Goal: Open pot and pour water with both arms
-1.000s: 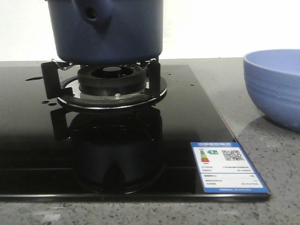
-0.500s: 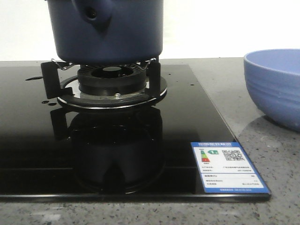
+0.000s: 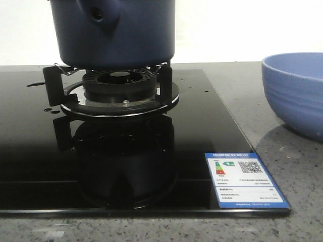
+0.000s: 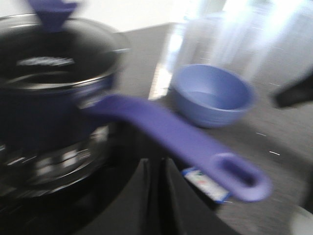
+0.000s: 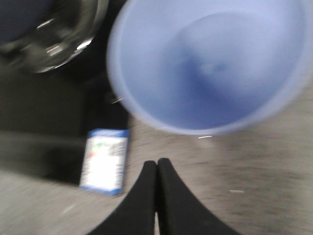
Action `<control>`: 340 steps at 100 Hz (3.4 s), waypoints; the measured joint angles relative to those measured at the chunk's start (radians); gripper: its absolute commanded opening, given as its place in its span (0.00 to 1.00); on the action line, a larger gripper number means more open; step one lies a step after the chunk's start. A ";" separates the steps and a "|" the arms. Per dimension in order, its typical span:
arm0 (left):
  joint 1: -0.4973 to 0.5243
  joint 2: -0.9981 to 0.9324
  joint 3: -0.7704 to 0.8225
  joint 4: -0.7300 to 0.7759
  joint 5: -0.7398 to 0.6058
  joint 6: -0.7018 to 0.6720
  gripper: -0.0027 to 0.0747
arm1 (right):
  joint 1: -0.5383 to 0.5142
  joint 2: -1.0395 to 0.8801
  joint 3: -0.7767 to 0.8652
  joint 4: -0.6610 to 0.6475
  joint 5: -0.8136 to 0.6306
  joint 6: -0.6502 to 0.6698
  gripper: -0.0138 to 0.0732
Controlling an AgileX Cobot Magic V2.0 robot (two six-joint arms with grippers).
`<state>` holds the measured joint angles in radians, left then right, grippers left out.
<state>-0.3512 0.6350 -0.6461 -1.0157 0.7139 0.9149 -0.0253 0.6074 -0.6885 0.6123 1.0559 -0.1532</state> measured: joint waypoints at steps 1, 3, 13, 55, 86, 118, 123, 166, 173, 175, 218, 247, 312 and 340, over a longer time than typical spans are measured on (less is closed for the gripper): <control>-0.005 0.011 -0.006 -0.022 0.006 0.027 0.01 | 0.000 0.003 -0.003 0.024 0.005 -0.008 0.08; -0.017 0.027 -0.011 -0.056 0.022 0.055 0.01 | 0.000 0.013 -0.005 0.049 0.011 -0.034 0.08; -0.048 0.092 -0.045 -0.212 0.102 0.251 0.01 | 0.000 0.050 -0.014 0.232 0.043 -0.165 0.08; -0.051 0.239 -0.137 -0.382 0.108 0.468 0.62 | 0.000 0.074 -0.014 0.472 -0.021 -0.499 0.40; -0.051 0.278 -0.181 -0.409 -0.195 0.573 0.67 | 0.000 0.074 -0.014 0.474 -0.099 -0.521 0.81; -0.028 0.478 -0.280 -0.438 -0.269 0.656 0.67 | 0.000 0.074 -0.014 0.478 -0.131 -0.521 0.81; -0.008 0.510 -0.298 -0.453 -0.254 0.663 0.67 | 0.000 0.074 -0.014 0.479 -0.131 -0.521 0.81; 0.060 0.689 -0.364 -0.538 -0.126 0.777 0.76 | 0.000 0.074 -0.014 0.480 -0.141 -0.522 0.81; 0.060 0.702 -0.364 -0.549 -0.125 0.793 0.75 | 0.000 0.074 -0.014 0.480 -0.145 -0.522 0.81; 0.060 0.707 -0.364 -0.556 -0.125 0.800 0.75 | 0.000 0.074 -0.014 0.480 -0.148 -0.522 0.81; 0.060 0.800 -0.367 -0.757 -0.126 0.947 0.75 | 0.000 0.074 -0.014 0.482 -0.163 -0.522 0.81; 0.060 0.846 -0.411 -0.773 -0.099 0.985 0.75 | 0.000 0.074 -0.014 0.486 -0.165 -0.522 0.81; 0.060 0.856 -0.430 -0.767 -0.087 0.992 0.63 | 0.000 0.074 -0.014 0.501 -0.165 -0.524 0.81; 0.040 0.856 -0.430 -0.769 -0.089 0.992 0.37 | 0.000 0.074 -0.014 0.503 -0.165 -0.524 0.81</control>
<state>-0.3113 1.4906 -1.0761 -1.7850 0.6248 1.9074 -0.0253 0.6813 -0.7021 1.1154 0.8905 -0.6769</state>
